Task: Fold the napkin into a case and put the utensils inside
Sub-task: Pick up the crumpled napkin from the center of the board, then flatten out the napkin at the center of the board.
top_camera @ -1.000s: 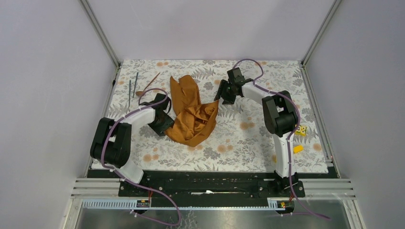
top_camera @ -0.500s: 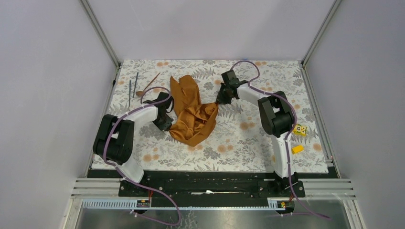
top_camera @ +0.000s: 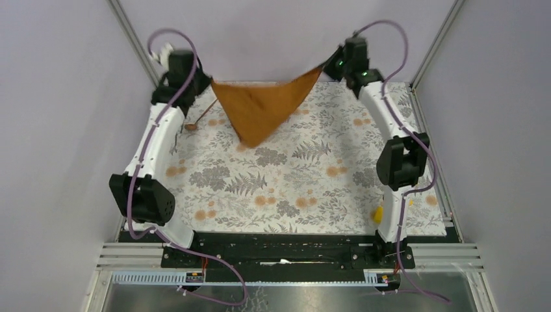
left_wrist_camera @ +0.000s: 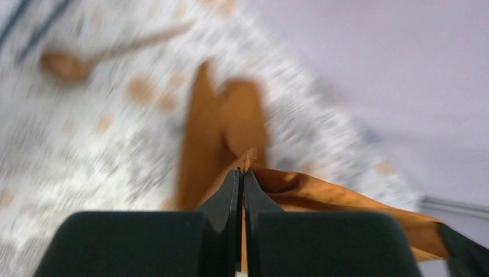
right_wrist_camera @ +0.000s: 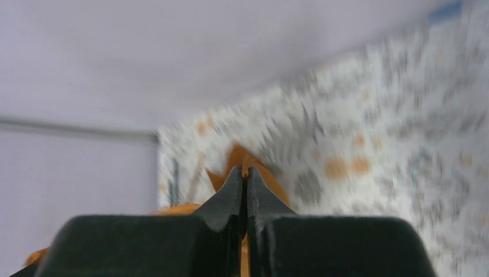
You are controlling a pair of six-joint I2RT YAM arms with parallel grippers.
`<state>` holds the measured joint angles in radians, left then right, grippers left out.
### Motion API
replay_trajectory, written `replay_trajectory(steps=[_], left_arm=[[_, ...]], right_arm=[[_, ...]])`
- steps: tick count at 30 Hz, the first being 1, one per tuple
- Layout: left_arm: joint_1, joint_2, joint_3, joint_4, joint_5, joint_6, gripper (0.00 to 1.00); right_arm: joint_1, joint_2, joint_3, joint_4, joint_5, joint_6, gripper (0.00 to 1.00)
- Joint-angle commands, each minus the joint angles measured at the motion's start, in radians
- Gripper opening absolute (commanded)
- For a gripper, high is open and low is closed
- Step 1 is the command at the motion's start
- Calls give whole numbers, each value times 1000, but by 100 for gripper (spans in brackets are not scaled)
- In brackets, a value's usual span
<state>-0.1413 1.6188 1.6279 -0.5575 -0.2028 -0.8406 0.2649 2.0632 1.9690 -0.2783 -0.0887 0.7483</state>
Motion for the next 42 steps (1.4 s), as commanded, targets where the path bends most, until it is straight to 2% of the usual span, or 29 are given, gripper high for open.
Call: replay_trajectory(steps=[1,4,7,12,18,21,24,25,26,27,29,30,31,33,34,35,39,42], left_arm=[[7,-5,319,50,-44,121,0],[6,-33,350,81,-5,140,0],[2,-153,197,134,46,130,0],[-16,-401,-196,142,76,83,0],[-42,-726,-787,72,163,-75,0],[-44,-829,-1018,0,173,-144,0],[-43,-857,-1105,-59,174,-182,0],[-43,-851,-1108,-81,176,-186,0],[-43,-842,-1103,-112,170,-198,9],[-42,-831,-1091,-142,161,-207,25],[-43,-807,-1053,-174,141,-196,56],[-43,-792,-1022,-184,139,-172,66],[-43,-777,-986,-186,138,-141,68],[-43,-744,-916,-179,131,-83,81],[-42,-726,-884,-162,132,-48,95],[-43,-697,-852,-149,124,-27,98],[-34,-523,-717,-50,160,90,99],[-9,-272,-576,34,272,156,99]], right_arm=[[-46,-83,253,28,13,-6,0],[-48,-139,275,40,-5,-34,0],[-47,-274,107,73,-2,-37,0],[-43,-526,-419,167,-58,18,0],[-25,-737,-1054,191,-207,44,0],[0,-815,-1289,205,-272,41,0],[5,-882,-1424,141,-229,36,3],[5,-898,-1441,91,-197,27,10],[5,-914,-1455,63,-171,22,18],[5,-923,-1457,34,-139,16,32],[4,-935,-1414,-37,-78,-50,49],[5,-941,-1386,-55,-46,-72,59],[5,-942,-1355,-61,-11,-93,66],[5,-920,-1279,-73,62,-134,75],[5,-895,-1237,-76,81,-151,79],[5,-866,-1200,-61,99,-176,81],[-2,-678,-1026,44,79,-229,86],[-20,-475,-868,86,36,-248,87]])
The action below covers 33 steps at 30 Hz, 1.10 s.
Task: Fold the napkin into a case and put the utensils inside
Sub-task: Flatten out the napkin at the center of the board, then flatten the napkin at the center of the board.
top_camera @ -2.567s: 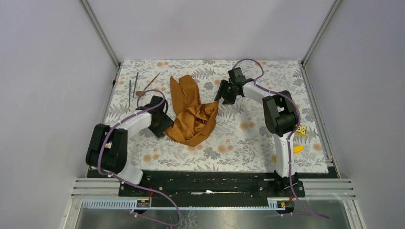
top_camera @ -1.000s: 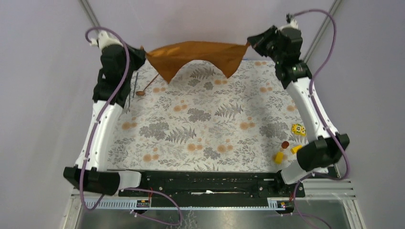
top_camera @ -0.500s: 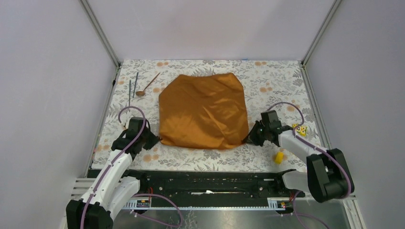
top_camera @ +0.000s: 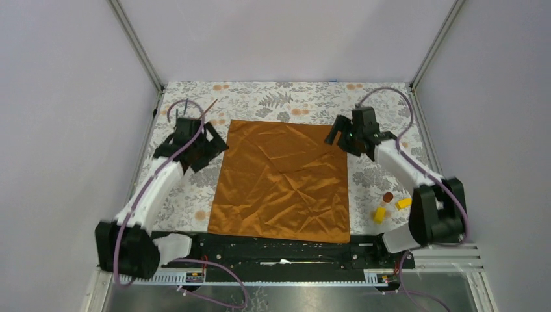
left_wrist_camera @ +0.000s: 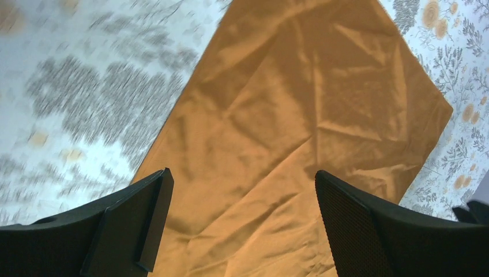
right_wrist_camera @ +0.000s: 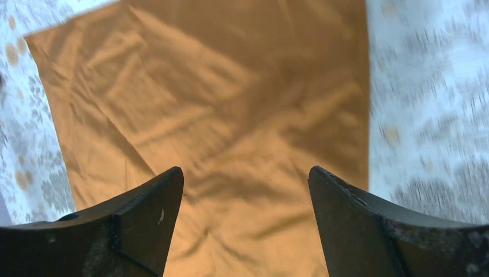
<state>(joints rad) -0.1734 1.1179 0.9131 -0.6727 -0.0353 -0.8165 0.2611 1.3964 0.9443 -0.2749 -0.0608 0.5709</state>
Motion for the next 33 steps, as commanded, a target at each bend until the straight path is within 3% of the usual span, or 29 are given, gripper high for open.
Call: replay_trajectory(steps=[1,5,12,22,33], left_arm=[[24,312,183,165,136,135,99],[22,543,253,372,305,108,95],[20,710,289,623,296,35,97],[63,949,381,727,269,-84,99],[71,1153,591,735,311,-155,99]], right_arm=[[-22,269,219,71,-17,-71,86],[-32,517,442,4,-20,-37,79],[-41,686,532,43,-27,-47,82],[-113,830,593,81,-69,-24,83],[-165,1041,933,-4,-117,-25,84]])
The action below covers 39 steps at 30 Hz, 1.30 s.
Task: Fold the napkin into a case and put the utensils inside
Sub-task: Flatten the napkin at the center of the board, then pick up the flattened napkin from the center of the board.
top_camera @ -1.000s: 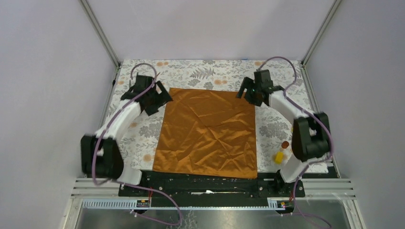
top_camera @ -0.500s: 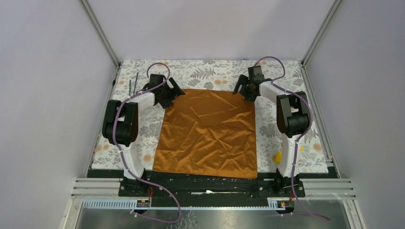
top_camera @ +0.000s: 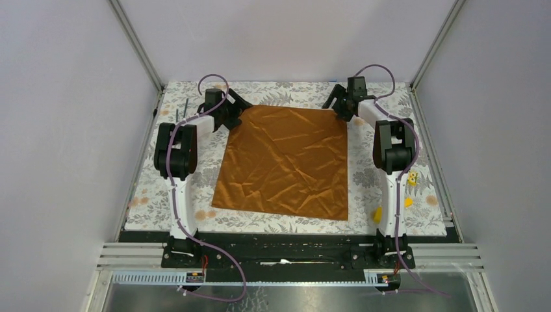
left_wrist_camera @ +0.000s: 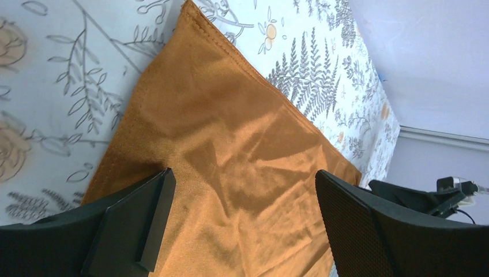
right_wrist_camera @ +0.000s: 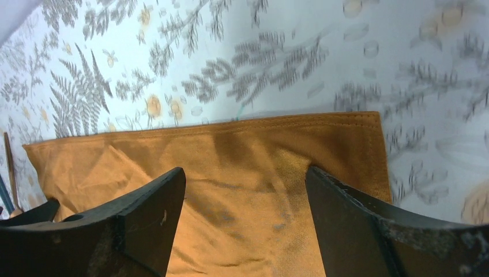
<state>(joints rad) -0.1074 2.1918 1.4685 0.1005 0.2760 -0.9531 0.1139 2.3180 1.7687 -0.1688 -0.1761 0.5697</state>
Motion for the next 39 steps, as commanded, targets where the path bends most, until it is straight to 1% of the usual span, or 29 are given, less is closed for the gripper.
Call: replay_trajectory(steps=[1,6,8,9,10,11,12,14,16,17,19,20,22,24,26,29,31,33,35,36,37,39], left_arm=[[4,87,43,-38,4,-21,99],[3,85,58,-50,16,4,99],[3,66,106,-112,23,54,99],[3,40,128,-158,25,88,99],[3,20,161,-205,26,123,99],[3,-4,197,-288,13,154,99],[3,-32,226,-342,0,180,99],[2,-99,253,-416,-13,214,99],[2,-178,235,-472,-4,237,99],[2,-226,208,-490,2,247,99],[2,-333,110,-509,16,258,99],[2,-389,41,-508,29,262,99],[2,-493,-91,-501,64,270,99],[2,-588,-209,-506,88,287,99],[2,-687,-346,-504,85,298,99],[0,-843,-474,-537,57,307,99],[-1,-928,-555,-555,37,291,99],[-2,-996,-632,-550,43,263,99],[-2,-1035,-690,-546,58,240,99],[-2,-1051,-717,-541,62,229,99],[-1,-1065,-739,-532,65,218,99],[-3,-1083,-774,-514,69,198,99]], right_arm=[[-21,152,152,-119,-11,-39,84],[-25,264,384,-198,-79,-143,84],[-25,266,475,-279,-79,-187,84],[-24,249,499,-317,-72,-203,84],[-23,219,512,-347,-64,-219,89],[-21,184,516,-381,-45,-234,95],[-15,138,515,-417,-8,-247,99],[0,41,481,-481,96,-260,100],[16,-98,379,-507,214,-222,100],[22,-147,308,-507,238,-203,100],[30,-290,114,-488,270,-105,100],[34,-373,-6,-442,230,-69,100],[35,-525,-233,-345,103,-27,100],[33,-657,-428,-309,46,27,100],[30,-774,-558,-320,50,83,100],[30,-879,-692,-431,144,147,99],[29,-922,-751,-530,195,194,95],[28,-937,-801,-619,200,226,89],[27,-936,-852,-669,179,242,68],[27,-936,-881,-678,169,258,64],[27,-938,-906,-671,146,263,62],[28,-948,-948,-650,138,272,63]])
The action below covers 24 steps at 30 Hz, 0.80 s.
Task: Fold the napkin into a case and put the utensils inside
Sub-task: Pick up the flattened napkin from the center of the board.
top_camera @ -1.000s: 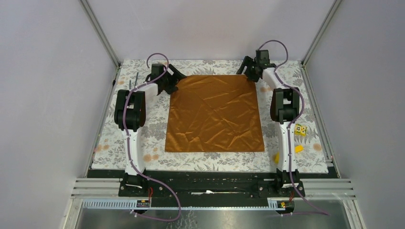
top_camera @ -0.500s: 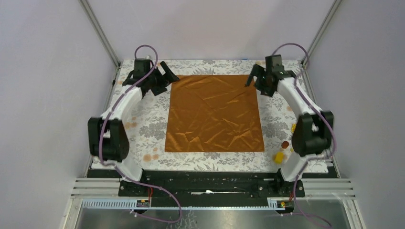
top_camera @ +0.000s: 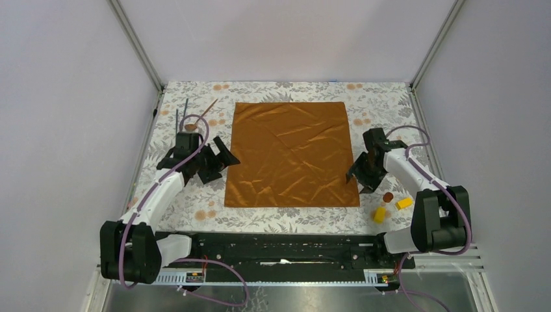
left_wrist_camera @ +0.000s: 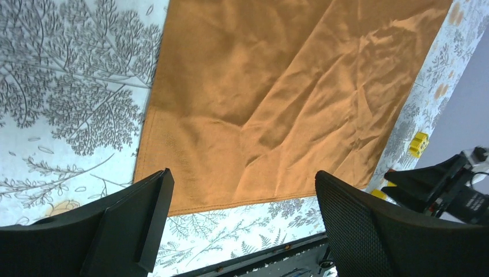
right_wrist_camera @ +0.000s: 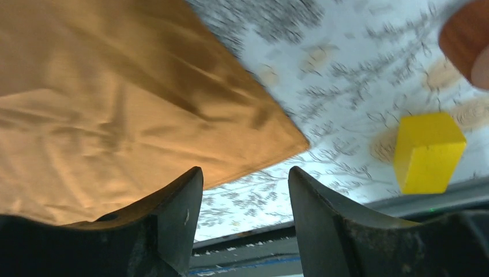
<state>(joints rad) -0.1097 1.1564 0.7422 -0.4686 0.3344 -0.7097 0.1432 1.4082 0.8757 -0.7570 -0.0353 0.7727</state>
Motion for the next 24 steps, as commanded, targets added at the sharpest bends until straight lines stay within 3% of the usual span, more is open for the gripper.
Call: replay_trajectory(steps=[1,7,12,16,21,24], left_arm=[[-2,-48,-54,52,-1,-51,99],[-31,-50,-43,-50,-120,-88,99],[-48,-56,-59,-54,-115,-98,98],[-57,-78,-64,-74,-130,-104,98],[-63,-106,-64,-109,-146,-120,99],[-66,-116,-61,-145,-158,-129,99]], right_arm=[[2,-47,-70,-59,10,77,64],[5,-4,-122,-24,49,93,64],[4,47,-108,-16,109,102,62],[5,76,-125,13,105,116,55],[4,93,-163,78,110,133,54],[4,106,-190,110,109,142,45]])
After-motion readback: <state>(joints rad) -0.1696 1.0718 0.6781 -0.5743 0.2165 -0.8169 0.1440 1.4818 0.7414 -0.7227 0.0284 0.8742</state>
